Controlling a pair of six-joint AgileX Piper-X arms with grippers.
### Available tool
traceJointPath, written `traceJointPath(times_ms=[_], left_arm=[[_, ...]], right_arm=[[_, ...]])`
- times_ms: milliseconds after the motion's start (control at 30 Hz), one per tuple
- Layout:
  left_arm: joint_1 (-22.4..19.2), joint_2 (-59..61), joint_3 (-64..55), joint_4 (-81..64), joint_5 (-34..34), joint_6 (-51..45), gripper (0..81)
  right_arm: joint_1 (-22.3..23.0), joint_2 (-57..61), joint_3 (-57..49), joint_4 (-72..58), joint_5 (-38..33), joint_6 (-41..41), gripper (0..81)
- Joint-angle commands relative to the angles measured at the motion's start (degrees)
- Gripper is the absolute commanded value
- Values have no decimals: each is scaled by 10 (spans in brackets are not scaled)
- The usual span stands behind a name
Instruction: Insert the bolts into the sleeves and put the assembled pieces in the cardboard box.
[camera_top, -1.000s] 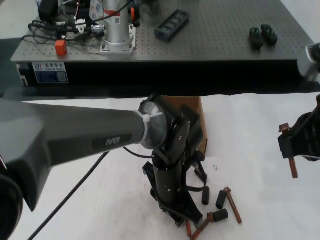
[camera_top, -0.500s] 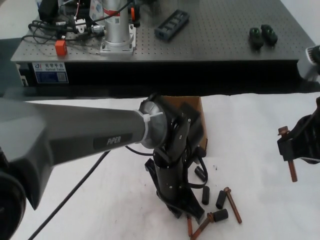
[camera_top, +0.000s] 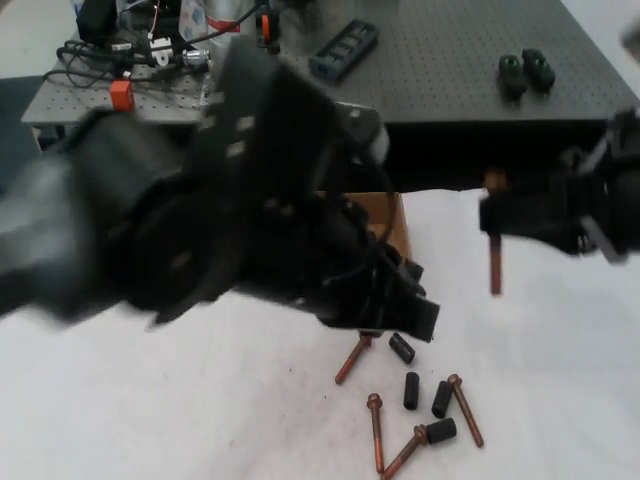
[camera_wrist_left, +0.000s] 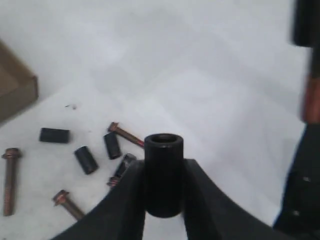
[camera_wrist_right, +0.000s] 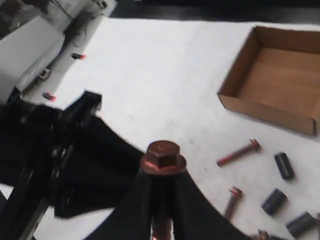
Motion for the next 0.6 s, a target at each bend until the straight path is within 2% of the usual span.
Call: traceJointPath(times_ms=[0, 67, 300, 567], left_arm=[[1, -18, 9, -32, 39, -19, 7], [1, -42, 21, -52, 57, -21, 7], [1, -68, 21, -59, 36, -66, 7], [1, -68, 21, -118, 36, -87, 7]], right_arm=[[8, -6, -4, -39, -12, 39, 48], [31, -7, -4, -84, -11, 66, 48], [77, -7, -4, -166, 47, 123, 48], [81, 0, -4, -165, 69, 120, 48]])
